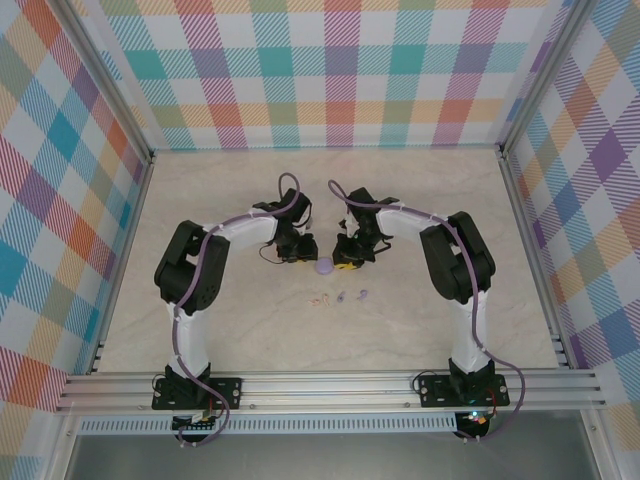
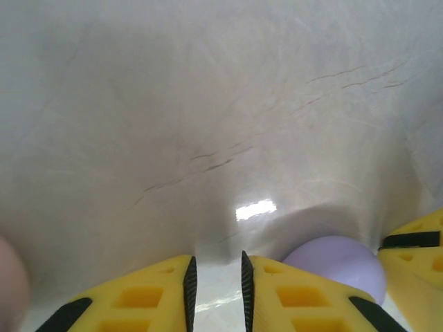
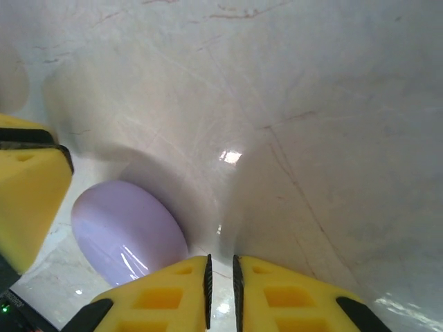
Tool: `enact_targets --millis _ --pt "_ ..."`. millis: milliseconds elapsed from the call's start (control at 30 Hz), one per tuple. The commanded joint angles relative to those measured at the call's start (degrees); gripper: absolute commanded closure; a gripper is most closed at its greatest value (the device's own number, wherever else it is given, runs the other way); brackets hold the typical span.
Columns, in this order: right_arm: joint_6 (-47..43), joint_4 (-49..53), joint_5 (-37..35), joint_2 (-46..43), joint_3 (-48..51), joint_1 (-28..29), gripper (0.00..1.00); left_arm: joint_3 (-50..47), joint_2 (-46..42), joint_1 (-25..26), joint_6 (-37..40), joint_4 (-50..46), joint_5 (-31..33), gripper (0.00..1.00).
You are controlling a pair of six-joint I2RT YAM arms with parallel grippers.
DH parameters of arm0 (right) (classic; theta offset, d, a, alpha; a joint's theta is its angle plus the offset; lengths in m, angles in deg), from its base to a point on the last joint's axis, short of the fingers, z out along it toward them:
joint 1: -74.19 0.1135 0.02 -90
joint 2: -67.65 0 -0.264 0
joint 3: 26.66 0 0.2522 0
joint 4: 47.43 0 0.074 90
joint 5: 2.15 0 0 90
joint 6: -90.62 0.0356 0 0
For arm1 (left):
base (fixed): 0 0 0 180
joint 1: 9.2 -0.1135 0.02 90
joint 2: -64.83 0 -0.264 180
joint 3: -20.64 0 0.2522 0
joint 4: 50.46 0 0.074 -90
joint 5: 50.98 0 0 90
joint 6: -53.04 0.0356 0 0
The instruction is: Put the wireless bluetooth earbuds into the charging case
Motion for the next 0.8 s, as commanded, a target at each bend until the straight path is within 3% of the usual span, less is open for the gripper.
enact_targets --millis 0,133,467,767 --pt "0.23 1.55 -3.14 -3.09 0.02 -0.41 0.79 -0.59 -4.20 -0.14 -1.43 -3.02 4.28 0.72" --pt "0.18 -0.71 -1.17 -6.68 2.94 -2.07 0.77 -1.77 -7.45 -0.22 -1.58 -2.23 4.15 0.64" --pt "6.02 -13.25 12.14 -8.43 9.45 -3.08 0.66 -7.49 -7.95 -1.48 -3.58 5.99 -8.65 0.53" --pt "6.91 -14.64 14.14 -5.64 9.25 -2.83 0.66 -11.53 -7.30 -2.59 -6.35 11.54 -12.40 0.47"
